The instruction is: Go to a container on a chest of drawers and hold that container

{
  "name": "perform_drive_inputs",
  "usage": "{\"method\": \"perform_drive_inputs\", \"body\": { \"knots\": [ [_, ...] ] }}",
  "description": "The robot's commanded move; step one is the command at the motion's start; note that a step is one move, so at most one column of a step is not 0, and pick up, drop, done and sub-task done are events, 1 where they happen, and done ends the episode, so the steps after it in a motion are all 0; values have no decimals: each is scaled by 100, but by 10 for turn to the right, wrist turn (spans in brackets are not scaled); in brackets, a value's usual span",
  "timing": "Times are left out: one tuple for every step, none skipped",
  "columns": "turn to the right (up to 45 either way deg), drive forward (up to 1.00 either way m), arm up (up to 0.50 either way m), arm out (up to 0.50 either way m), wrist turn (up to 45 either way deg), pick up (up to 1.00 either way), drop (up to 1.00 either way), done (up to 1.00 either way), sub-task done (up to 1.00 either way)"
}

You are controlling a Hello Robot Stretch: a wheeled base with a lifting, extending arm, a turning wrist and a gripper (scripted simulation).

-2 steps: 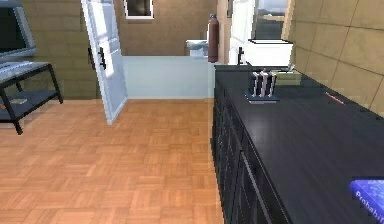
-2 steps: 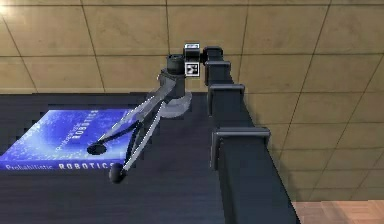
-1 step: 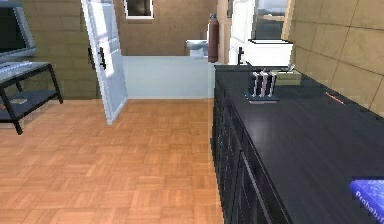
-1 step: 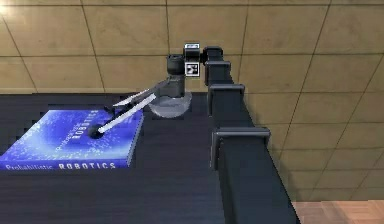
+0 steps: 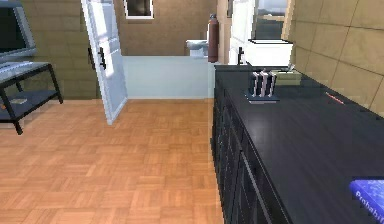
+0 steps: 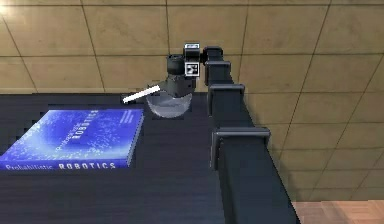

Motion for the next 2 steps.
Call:
{"method": "perform_drive_inputs", "body": {
  "knots": [
    [0,0,0,0,330,0,0,0,0],
    [0,0,-8,0,0,0,0,0,0]
  ]
}}
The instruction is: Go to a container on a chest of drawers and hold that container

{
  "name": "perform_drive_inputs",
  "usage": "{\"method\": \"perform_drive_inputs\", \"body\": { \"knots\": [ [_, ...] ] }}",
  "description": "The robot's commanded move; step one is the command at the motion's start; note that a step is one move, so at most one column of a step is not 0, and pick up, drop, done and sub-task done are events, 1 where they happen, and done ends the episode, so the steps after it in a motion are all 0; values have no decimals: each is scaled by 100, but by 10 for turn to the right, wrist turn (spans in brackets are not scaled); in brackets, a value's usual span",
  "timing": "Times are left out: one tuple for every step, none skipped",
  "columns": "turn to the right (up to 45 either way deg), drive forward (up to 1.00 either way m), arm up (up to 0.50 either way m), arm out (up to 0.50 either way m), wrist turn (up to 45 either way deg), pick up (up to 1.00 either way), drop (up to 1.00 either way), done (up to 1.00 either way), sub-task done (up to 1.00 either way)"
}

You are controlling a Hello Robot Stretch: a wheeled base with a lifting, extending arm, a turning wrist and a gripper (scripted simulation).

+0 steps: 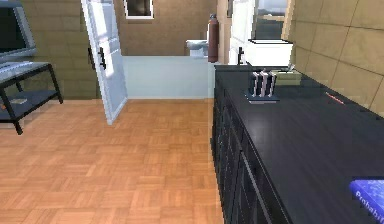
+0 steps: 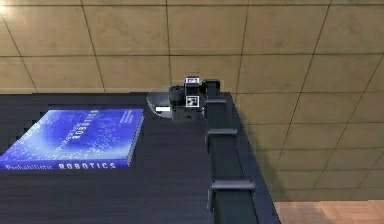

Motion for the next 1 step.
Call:
{"method": "perform_drive_inputs", "body": {
  "knots": [
    [0,0,0,0,0,100,0,0,0]
  ]
}}
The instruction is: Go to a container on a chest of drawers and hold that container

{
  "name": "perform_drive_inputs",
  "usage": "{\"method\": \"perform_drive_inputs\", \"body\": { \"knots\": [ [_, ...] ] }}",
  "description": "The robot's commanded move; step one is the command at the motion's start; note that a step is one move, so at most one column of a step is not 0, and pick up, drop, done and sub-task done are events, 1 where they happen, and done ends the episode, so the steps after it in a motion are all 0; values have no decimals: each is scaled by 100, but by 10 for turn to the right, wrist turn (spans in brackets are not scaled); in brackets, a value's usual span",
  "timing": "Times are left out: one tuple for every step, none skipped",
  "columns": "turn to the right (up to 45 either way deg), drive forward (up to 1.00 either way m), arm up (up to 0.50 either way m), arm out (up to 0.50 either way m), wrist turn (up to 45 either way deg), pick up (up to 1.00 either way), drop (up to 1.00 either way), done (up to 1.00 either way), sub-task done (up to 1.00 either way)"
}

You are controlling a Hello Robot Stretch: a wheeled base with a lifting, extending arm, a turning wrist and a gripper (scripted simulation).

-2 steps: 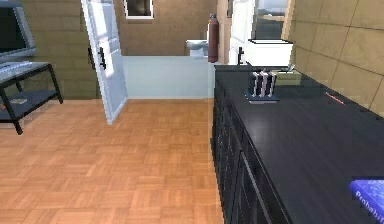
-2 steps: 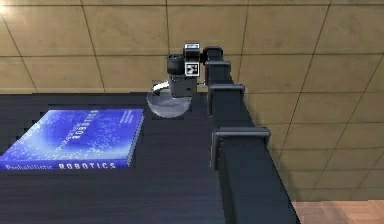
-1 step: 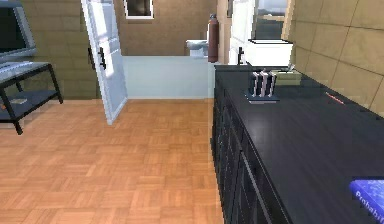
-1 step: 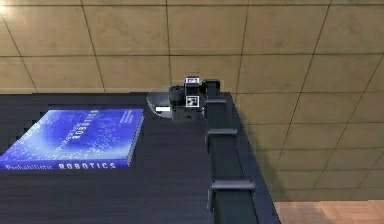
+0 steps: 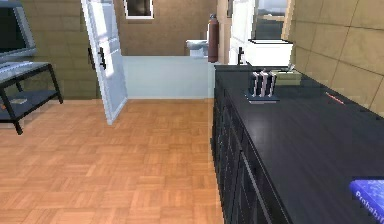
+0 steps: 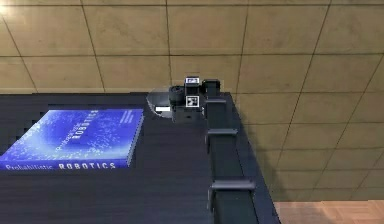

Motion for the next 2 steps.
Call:
{"method": "perform_drive_inputs", "body": {
  "knots": [
    [0,0,8,0,0,0,0,0,0],
    [0,0,0,0,0,0,0,100,0]
  ]
}}
